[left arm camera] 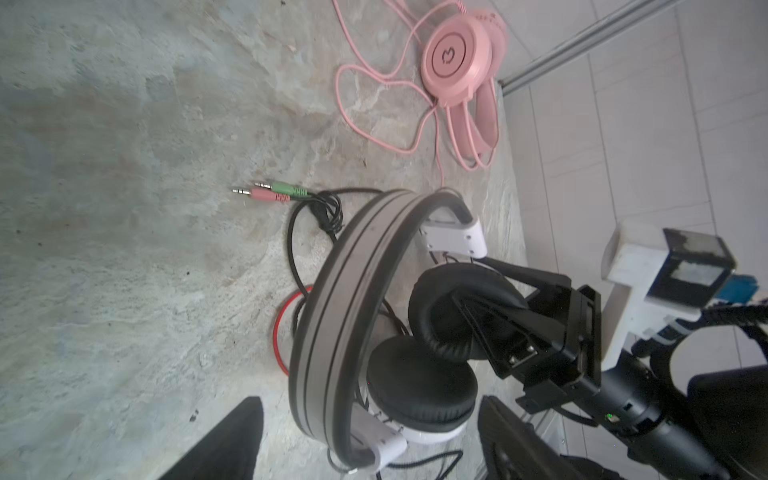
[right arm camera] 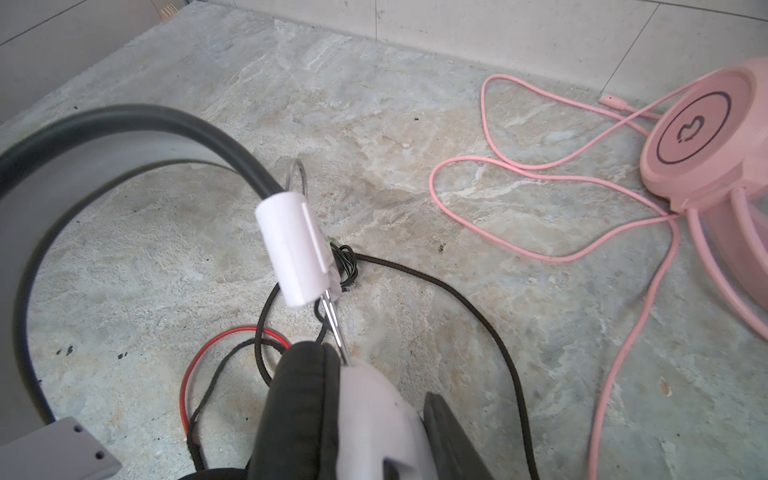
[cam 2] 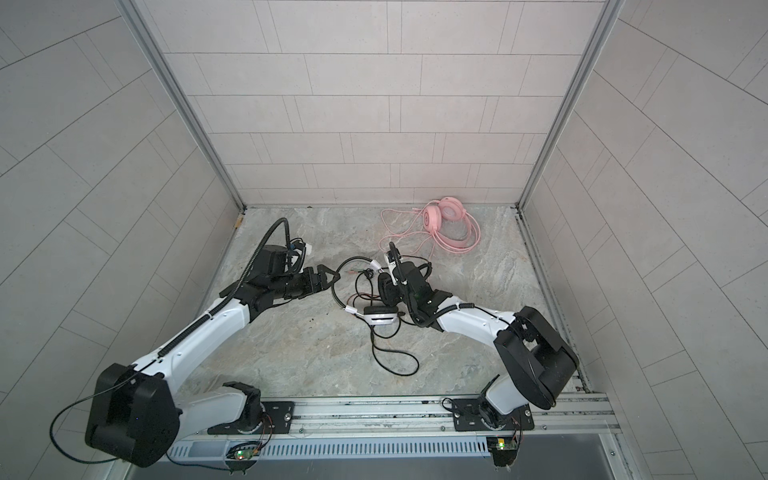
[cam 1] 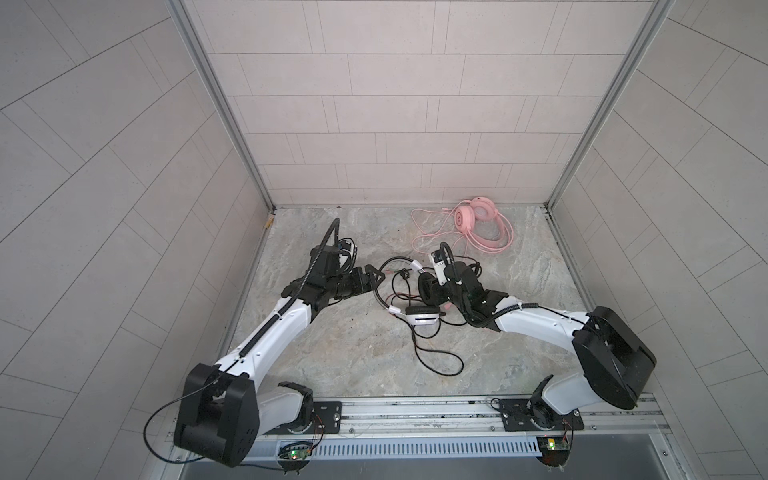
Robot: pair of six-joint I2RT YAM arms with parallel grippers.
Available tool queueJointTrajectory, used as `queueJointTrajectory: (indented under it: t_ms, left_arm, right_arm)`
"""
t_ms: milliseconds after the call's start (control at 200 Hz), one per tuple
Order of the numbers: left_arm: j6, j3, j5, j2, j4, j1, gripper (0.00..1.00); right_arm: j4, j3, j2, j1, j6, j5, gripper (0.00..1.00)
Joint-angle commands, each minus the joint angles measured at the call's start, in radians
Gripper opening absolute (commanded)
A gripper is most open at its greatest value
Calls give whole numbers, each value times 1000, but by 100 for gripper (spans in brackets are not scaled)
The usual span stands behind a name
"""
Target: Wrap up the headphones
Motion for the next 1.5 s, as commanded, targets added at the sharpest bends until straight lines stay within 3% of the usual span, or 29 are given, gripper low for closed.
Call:
queueJointTrajectory:
  t_ms: [0,130,405,540,726,891,976,1216,1376,1496]
  left_arm:
    - [140,129,-44,24,-321,-17,87]
    - [240,261,-200,89,-493,-87,87]
    - [306,458,-565,290,-589,-265,85]
    - [332,553,-626,414,-662,-303,76]
    - [337,596,-790,503,-678,-349,74]
    - [354,619,-818,548,-692,-351,73]
    - [357,666,-837,580,-733,-351,63]
    - [372,630,-873,579,-705,-350,57]
    - [381,608,-898,584,-705,-351,43]
    - [390,606,-906,565,-695,-350,24]
  right_arm:
    - [80,7,-39,0,42,-39,28]
    - [76,15,-22,0,37,-46,28]
    - [111,25,30,17,68,-91,28]
    - [118,24,31,20,66,-106,28]
    - [136,15,19,22,69,-112,28]
    - [161,7,20,22,78,-130,28]
    - [173,5,30,22,82,-144,28]
    - [214,-12,26,24,88,-161,28]
    - [226,-33,0,22,85,-138,29]
    - [220,-29,6,23,79,-139,29]
